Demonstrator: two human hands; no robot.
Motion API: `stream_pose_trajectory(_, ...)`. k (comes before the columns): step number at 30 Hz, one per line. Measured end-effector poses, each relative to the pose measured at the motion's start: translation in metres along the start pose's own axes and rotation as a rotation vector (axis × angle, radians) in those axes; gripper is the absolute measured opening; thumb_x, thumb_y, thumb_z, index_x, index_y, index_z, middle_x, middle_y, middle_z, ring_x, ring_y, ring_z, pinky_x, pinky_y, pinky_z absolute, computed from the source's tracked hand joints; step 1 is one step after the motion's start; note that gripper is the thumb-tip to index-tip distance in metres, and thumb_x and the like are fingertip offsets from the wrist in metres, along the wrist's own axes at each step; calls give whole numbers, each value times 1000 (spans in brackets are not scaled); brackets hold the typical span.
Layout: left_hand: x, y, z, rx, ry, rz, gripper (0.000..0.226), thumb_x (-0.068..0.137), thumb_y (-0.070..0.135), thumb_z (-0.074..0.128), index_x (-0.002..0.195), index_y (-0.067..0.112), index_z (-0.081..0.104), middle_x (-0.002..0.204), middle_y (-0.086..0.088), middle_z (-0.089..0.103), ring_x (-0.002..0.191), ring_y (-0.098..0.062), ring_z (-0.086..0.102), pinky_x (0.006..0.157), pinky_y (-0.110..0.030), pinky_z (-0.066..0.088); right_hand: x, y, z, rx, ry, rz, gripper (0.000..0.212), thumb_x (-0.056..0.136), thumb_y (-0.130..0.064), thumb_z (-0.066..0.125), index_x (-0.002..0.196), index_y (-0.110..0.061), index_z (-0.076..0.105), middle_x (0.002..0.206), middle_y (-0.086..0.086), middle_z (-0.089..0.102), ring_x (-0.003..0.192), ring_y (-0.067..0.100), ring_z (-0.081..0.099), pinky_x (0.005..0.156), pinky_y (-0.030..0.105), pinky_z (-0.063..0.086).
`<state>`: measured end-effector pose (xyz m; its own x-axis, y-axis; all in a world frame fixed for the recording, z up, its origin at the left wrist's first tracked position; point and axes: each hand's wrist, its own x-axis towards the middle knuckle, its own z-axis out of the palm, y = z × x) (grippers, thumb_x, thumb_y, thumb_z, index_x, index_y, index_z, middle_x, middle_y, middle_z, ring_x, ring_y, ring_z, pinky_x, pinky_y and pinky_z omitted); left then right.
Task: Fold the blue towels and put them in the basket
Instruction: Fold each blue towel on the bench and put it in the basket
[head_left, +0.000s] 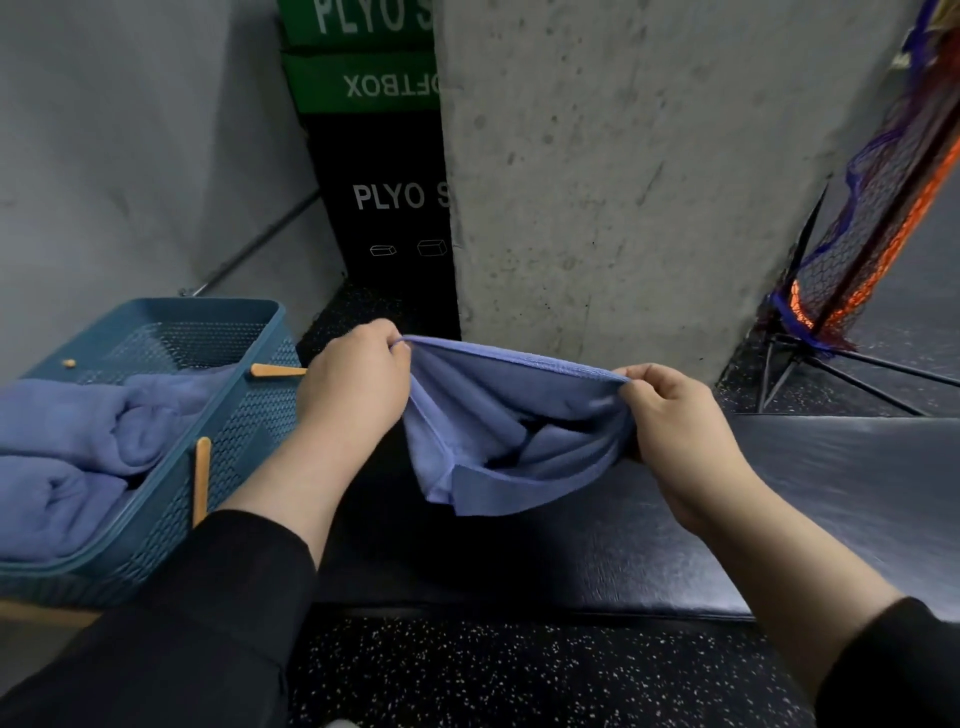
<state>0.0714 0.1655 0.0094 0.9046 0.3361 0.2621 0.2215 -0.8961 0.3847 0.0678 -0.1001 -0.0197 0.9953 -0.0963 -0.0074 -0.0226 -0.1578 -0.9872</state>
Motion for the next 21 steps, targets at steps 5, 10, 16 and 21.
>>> stream_pose_trajectory(5,21,32,-22,-334,202,133,13,96,39,43,99,31,53,85,-3,71,84,-33,67,77,-44,55,3,0,-10,62,-72,19,29,91,-11,47,86,-21,73,80,1,74,73,15,64,66,35,51)
stream_pose_trajectory(10,23,61,-2,-561,-220,320,55,99,24,59,150,30,38,129,2,63,116,-10,61,104,-31,46,26,26,-36,-54,32,64,24,90,-11,52,88,-20,74,78,3,73,73,18,62,69,41,54)
stream_pose_trajectory(16,-61,23,117,-13,-634,274,57,95,48,59,145,26,44,148,0,49,133,-23,48,105,-40,44,31,84,-58,-927,-161,119,59,83,-25,72,139,-24,52,133,9,51,116,36,54,97,40,48)
stream_pose_trajectory(21,-73,18,127,73,-680,371,72,89,57,62,152,37,33,166,-1,21,151,-21,22,117,-40,27,17,87,-30,-950,-364,-182,50,88,-31,70,135,-18,58,140,1,53,126,24,53,103,37,41)
